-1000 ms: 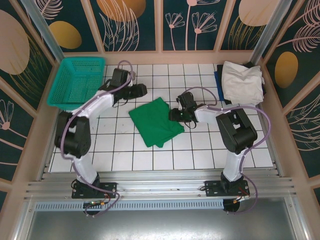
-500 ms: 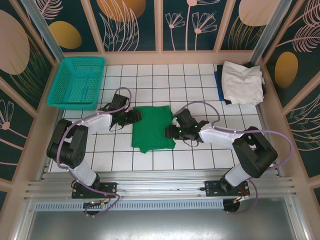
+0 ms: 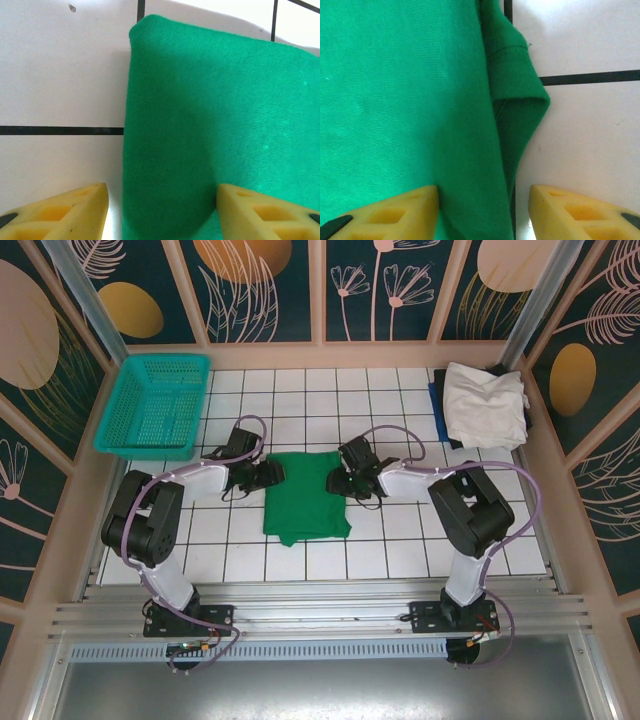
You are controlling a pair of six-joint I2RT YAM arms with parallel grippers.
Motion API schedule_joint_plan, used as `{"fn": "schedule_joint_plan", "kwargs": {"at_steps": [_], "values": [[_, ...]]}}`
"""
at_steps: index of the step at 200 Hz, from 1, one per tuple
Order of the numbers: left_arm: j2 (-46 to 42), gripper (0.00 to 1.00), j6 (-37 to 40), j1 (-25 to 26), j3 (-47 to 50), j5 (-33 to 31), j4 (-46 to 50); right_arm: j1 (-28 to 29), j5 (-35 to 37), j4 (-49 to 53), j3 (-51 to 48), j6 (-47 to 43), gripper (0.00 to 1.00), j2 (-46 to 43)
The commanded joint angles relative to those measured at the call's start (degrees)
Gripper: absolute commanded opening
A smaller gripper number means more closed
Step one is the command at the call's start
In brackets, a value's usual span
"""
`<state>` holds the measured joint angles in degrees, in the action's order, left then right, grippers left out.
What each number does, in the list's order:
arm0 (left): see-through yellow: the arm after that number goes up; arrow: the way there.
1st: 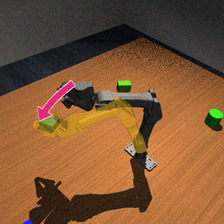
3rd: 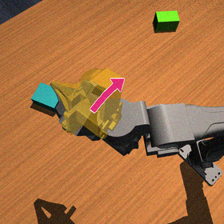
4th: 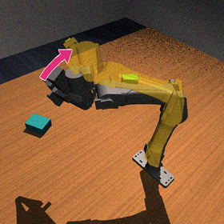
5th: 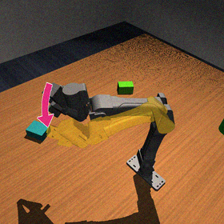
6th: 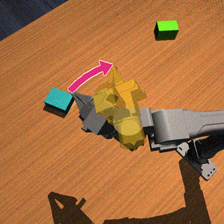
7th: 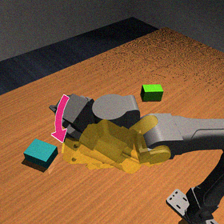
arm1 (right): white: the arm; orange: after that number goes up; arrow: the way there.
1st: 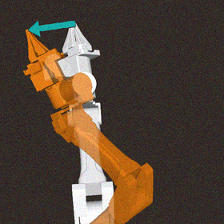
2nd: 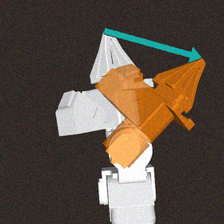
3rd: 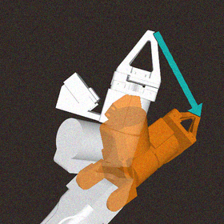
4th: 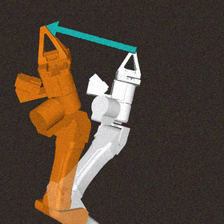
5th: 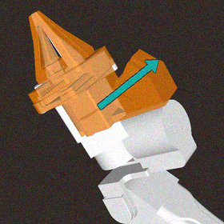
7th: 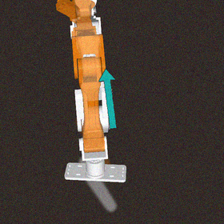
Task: Fold and stack the t-shirts
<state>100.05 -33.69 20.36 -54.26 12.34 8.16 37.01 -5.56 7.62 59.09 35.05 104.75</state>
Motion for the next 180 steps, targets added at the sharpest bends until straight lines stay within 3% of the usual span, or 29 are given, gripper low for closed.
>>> {"fn": "schedule_joint_plan", "kwargs": {"at_steps": [1, 67, 109, 180], "values": [[0.91, 0.58, 0.98, -0.06, -1.12, -0.14, -0.17, 2.35, 1.08, -0.41, 2.5, 1.24, 0.51, 2.96], [1.62, 0.56, 1.96, -0.04, -3.56, -0.74, 1.63, 6.66, 1.2, 0.57, 5.38, 3.74, 0.47, 5.01], [1.81, 0.57, 2.12, 0.0, -3.5, -0.96, 1.42, 7.98, 9.28, 8.55, 6.13, 4.01, 0.46, 4.07], [3.26, 0.56, 3.19, -0.01, -4.62, -0.78, 2.03, 8.51, 7.85, 7.56, 3.3, 7.06, 0.48, 4.84]]}}
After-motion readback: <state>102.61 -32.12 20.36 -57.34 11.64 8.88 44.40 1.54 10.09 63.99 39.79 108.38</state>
